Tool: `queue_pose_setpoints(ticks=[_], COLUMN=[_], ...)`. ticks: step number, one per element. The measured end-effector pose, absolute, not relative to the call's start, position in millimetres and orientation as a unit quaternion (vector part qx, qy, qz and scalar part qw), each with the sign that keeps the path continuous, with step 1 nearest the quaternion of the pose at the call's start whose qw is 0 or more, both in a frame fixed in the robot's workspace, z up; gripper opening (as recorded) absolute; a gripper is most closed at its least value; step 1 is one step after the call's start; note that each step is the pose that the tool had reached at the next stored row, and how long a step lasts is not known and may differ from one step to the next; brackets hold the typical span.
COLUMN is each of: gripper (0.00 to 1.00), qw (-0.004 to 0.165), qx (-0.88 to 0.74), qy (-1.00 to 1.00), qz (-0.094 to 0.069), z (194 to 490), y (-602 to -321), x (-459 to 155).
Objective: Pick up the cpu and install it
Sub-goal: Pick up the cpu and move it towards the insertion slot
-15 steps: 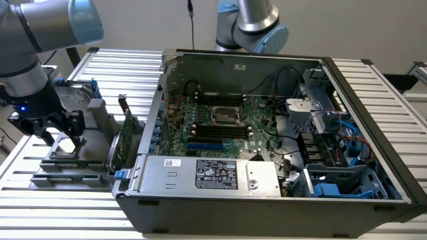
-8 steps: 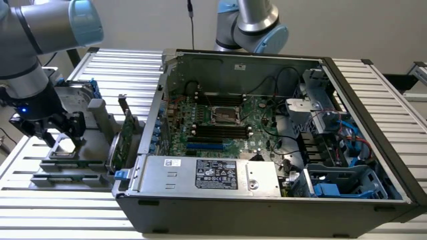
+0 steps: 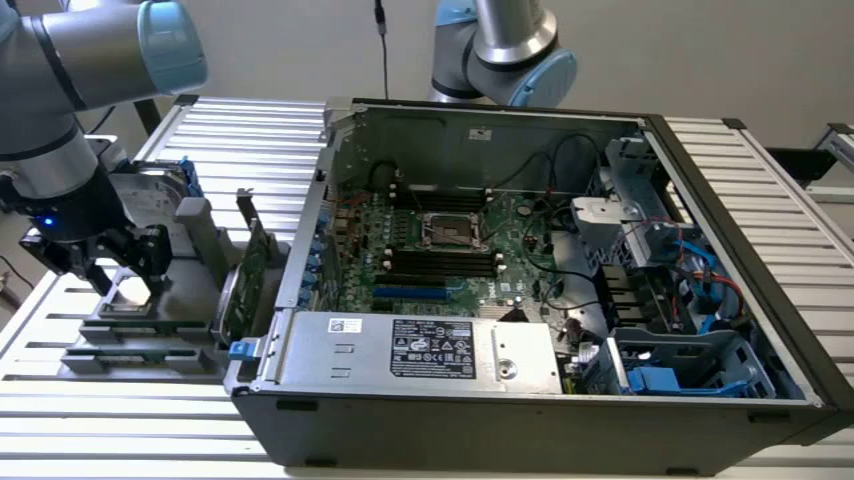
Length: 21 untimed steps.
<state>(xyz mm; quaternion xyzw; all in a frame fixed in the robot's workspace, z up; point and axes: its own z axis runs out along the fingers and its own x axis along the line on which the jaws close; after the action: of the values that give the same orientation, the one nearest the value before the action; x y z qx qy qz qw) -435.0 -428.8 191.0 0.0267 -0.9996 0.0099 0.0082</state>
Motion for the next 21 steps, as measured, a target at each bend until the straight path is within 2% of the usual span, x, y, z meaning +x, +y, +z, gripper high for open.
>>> queue_pose_setpoints(ticks=[21], gripper=[0.65], qw=[0.008], qx=[0.013], qy=[-1.000], qz=[0.008], z=[189.1], y=[-432.3], x=[-434.1])
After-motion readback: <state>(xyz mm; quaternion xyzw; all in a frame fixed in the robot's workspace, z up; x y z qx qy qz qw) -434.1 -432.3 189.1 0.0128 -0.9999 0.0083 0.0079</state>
